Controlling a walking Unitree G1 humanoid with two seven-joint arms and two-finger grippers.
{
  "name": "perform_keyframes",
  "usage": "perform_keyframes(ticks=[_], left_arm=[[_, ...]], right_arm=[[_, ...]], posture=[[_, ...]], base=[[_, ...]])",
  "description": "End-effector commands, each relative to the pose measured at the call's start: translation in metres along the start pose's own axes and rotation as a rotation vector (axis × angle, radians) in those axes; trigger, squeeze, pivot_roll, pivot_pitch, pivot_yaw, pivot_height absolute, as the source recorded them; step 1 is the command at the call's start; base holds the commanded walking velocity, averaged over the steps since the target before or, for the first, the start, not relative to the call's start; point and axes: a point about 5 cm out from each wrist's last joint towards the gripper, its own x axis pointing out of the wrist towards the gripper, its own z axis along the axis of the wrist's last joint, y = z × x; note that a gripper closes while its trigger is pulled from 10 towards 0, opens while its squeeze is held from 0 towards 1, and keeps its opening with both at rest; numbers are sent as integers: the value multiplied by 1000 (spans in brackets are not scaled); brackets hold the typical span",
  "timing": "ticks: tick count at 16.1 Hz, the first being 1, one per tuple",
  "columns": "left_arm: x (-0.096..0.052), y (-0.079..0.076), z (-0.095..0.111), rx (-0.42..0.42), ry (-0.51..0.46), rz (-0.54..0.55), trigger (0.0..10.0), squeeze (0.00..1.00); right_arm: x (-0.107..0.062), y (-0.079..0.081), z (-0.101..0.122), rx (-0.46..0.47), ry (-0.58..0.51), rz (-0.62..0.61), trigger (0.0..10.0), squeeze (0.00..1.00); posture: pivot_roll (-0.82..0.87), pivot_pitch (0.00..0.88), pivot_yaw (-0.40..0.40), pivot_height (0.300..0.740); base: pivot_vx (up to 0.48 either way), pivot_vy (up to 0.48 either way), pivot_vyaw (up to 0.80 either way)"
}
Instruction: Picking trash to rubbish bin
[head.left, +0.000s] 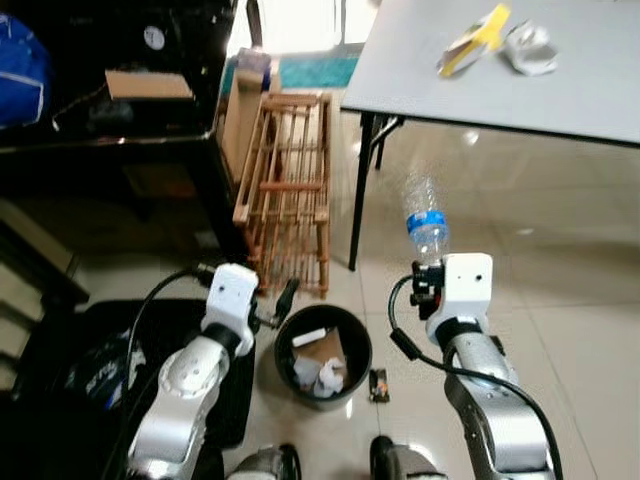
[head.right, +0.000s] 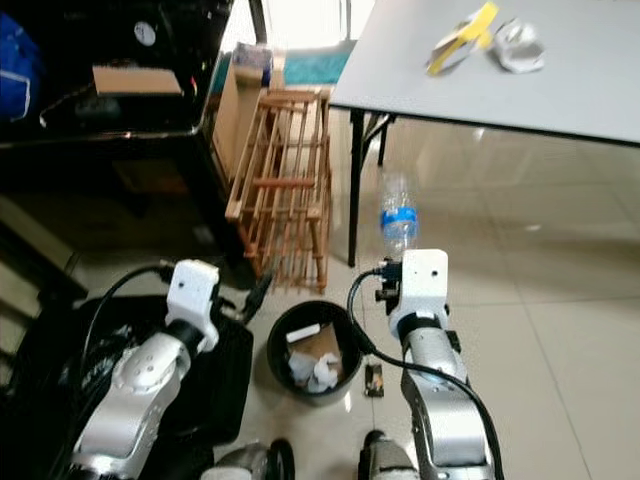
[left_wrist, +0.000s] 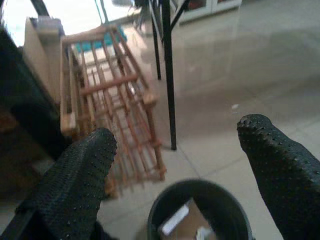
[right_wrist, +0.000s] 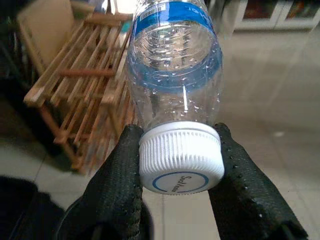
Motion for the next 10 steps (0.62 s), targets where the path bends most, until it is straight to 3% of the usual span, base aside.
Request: perform_keyframes(ticks=[1, 3, 4, 10], left_arm=[[-5, 3, 1, 12, 9, -4, 10000, 0], [-15, 2, -2, 20, 37, -24, 10000, 0], [-26, 2, -8, 21, 83, -47, 10000, 0], [-40, 2, -11, 6, 138, -110, 10000, 0]], right_arm=[[-1, 2, -8, 18, 46, 1, 10000, 0], [-4, 5, -11, 14, 69, 13, 10000, 0], [-6, 5, -18, 24, 109, 20, 10000, 0], [-8, 14, -37, 54, 227, 52, 10000, 0]], posture=[[8, 252, 87, 740], [18, 314, 91, 740], [22, 358, 92, 740], [57, 395, 94, 740]], base=[[0, 0, 0], [0, 0, 0], [0, 0, 0], [0, 0, 0]])
